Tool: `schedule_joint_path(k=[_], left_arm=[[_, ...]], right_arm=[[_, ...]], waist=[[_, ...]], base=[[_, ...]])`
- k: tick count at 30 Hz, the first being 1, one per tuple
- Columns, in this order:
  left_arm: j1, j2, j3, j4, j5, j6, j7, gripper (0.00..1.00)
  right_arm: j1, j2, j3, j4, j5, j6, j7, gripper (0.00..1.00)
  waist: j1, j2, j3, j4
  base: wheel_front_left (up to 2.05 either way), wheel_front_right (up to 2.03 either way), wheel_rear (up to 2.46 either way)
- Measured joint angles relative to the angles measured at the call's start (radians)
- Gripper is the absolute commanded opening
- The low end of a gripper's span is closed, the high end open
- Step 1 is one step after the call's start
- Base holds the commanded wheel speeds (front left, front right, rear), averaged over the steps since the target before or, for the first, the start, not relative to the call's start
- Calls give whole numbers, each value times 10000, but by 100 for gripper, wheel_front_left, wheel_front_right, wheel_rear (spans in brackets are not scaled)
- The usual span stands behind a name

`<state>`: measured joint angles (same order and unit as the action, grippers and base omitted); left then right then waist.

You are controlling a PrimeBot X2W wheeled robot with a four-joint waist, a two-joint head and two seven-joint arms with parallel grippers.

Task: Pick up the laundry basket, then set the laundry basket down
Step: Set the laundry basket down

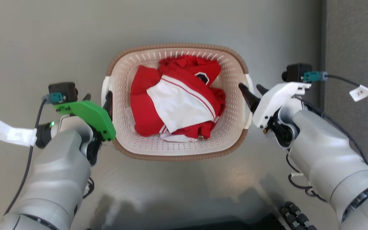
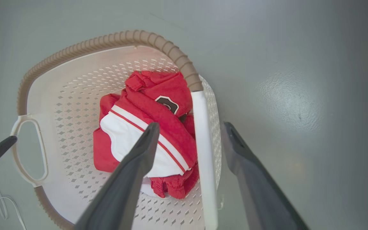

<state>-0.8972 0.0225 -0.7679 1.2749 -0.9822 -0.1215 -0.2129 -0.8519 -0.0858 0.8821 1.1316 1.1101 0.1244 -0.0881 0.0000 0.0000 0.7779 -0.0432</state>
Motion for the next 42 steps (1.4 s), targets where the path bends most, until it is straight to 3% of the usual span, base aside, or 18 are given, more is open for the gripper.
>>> schedule_joint_path(k=[21, 30, 42], left_arm=[[1068, 13, -59, -424, 61, -19, -359, 100], [1467, 621, 458, -1597, 286, -27, -359, 100], [2685, 965, 1133, -3091, 1089, -29, -359, 100]], right_arm=[[1072, -247, 495, -454, -42, 0, -1193, 100], [1611, -468, 564, -648, -163, 0, -1499, 100], [2257, -541, 546, -993, -372, 0, -1592, 100]], waist=[[-1, 0, -2858, -164], [-1, 0, -4150, -215], [-1, 0, -5691, -232]], base=[[0, 0, 0], [0, 0, 0], [0, 0, 0]])
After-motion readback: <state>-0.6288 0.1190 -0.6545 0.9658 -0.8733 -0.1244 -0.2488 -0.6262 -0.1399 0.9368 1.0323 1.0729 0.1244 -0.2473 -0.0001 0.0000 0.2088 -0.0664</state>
